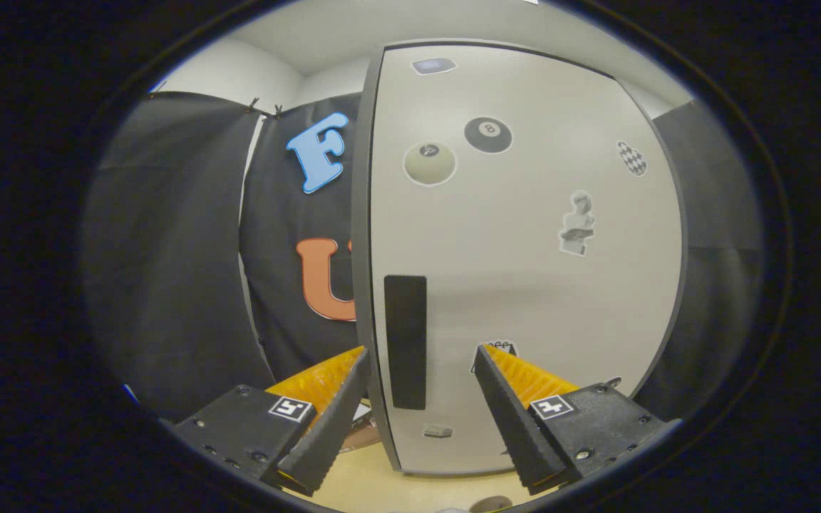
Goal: Open the shoe cabinet door, grab the shoes and put them into the shoe cabinet, then close the shoe cabinet door.
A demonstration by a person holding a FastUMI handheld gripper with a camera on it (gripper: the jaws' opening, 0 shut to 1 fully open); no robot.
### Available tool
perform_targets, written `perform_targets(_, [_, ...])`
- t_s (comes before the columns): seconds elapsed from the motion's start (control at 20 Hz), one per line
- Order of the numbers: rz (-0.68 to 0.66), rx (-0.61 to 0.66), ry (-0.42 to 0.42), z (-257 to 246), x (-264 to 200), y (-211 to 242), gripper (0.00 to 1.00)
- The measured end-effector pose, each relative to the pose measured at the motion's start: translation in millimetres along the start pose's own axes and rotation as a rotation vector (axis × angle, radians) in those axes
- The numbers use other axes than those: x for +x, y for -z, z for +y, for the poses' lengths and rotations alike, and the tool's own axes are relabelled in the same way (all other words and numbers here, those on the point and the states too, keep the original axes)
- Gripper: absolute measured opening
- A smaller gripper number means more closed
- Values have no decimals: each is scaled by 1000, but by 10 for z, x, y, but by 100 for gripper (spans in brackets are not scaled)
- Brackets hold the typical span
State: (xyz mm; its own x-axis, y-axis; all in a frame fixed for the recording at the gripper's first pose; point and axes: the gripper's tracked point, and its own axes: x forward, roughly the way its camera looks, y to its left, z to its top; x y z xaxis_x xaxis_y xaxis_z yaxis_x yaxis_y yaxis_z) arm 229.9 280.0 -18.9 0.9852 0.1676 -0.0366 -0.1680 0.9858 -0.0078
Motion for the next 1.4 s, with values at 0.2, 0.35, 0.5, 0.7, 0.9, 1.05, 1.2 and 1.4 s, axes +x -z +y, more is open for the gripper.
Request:
perform_targets(0.2, [55,48,8,-16,261,58,84])
perform_targets(0.35, [59,64,-30,86,300,51,72])
perform_targets(0.5, [61,21,-13,78,266,68,37])
perform_targets(0.7, [84,35,-85,91,115,91,30])
perform_targets(0.9, [70,15,-155,59,-388,130,27])
perform_targets(1.05, [62,9,-196,-72,-905,113,26])
perform_targets(1.2, [64,4,-215,-286,-1316,162,25])
perform_targets(1.4, [63,9,-210,-641,-1852,267,25])
